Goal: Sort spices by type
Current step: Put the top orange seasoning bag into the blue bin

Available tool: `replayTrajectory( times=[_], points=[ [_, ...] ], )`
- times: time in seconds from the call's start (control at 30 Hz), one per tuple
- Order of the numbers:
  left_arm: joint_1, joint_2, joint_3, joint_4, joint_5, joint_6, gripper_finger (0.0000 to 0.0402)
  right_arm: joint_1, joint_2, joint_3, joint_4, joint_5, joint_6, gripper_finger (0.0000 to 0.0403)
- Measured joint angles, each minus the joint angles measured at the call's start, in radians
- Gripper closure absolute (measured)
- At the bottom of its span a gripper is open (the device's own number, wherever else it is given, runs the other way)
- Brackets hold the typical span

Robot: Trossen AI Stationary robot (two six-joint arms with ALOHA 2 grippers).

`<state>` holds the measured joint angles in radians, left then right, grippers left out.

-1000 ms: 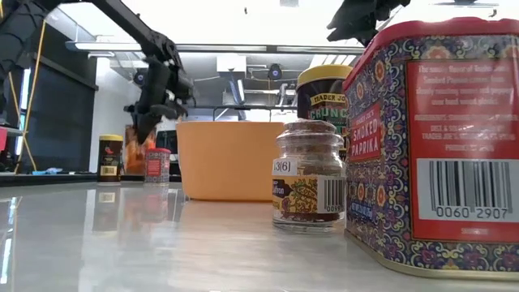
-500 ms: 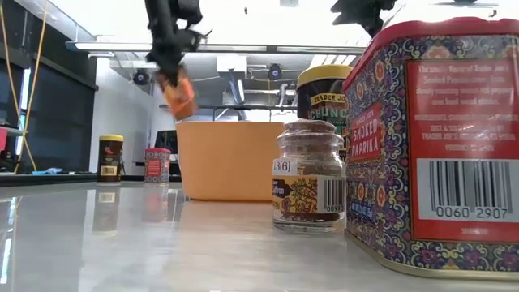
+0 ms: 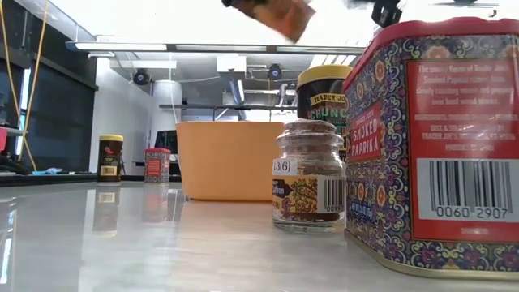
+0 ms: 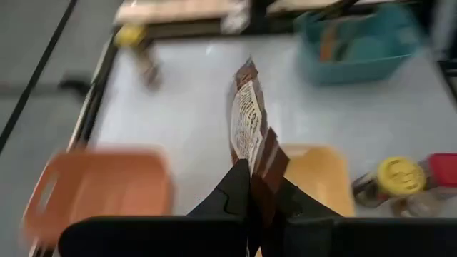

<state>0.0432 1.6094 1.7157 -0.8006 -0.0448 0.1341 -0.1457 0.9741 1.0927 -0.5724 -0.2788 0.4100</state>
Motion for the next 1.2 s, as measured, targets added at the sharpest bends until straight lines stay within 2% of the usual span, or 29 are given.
replayTrajectory(
  times=[0.17, 0.33, 0.47, 0.6, 0.9, 1.03, 1.2],
  points=[
    [-0.058, 0.064, 0.0, 0.058, 0.071, 0.074, 0.0401, 0.163, 0.0, 0.0, 0.018, 0.015, 0.219, 0.0281],
    [-0.121, 0.123, 0.0, 0.073, 0.082, 0.137, 0.0401, 0.361, 0.0, 0.0, 0.067, 0.239, 0.396, 0.0281],
    [-0.161, 0.165, 0.0, 0.164, 0.093, 0.156, 0.0401, 0.473, 0.001, 0.0, 0.106, 0.438, 0.467, 0.0281],
    [-0.192, 0.2, 0.0, 0.249, 0.096, 0.157, 0.0401, 0.556, 0.001, 0.0, 0.109, 0.552, 0.483, 0.0281],
    [-0.258, 0.329, 0.013, 0.433, 0.076, 0.164, 0.0401, 0.614, -0.004, 0.0, 0.045, 0.55, 0.48, 0.0281],
    [-0.268, 0.419, 0.086, 0.42, 0.032, 0.164, 0.0401, 0.632, -0.024, 0.0, 0.009, 0.51, 0.461, 0.0281],
    [-0.258, 0.529, 0.207, 0.329, -0.005, 0.138, 0.0401, 0.64, -0.069, 0.0, -0.065, 0.514, 0.455, 0.0281]
  ],
)
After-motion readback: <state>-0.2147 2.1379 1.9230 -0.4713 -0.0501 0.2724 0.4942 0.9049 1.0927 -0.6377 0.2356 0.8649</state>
